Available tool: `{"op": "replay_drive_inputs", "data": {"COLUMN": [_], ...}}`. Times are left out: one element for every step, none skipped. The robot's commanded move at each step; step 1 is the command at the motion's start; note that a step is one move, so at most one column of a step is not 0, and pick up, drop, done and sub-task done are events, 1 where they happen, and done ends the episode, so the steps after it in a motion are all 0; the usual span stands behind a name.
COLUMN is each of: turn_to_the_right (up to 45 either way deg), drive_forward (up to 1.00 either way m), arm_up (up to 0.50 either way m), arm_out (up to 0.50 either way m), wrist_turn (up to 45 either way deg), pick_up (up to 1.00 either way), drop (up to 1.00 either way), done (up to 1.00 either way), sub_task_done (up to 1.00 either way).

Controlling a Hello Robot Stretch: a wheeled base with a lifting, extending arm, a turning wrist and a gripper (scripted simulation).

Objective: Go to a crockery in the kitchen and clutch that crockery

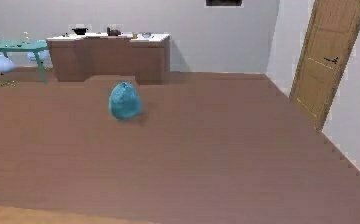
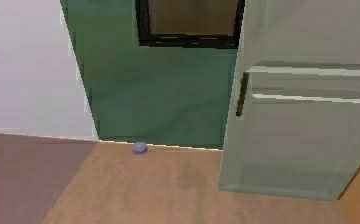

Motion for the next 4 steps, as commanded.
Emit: {"op": "replay_drive_inputs", "data": {"turn_to_the_right": [0.0,0.0,0.0,3.0], "drive_forward": [1.0,1.0,1.0,0.0], "arm_up": [0.0,0.0,0.0,0.0], "arm_out": [0.0,0.0,0.0,0.0], "wrist_turn": [0.0,0.0,0.0,0.0], "pick_up": [0.0,0.0,0.0,0.0], "drop": [0.0,0.0,0.0,0.0], "done": [0.0,0.0,0.0,0.0], "sub_task_done": [0.0,0.0,0.0,0.0]}}
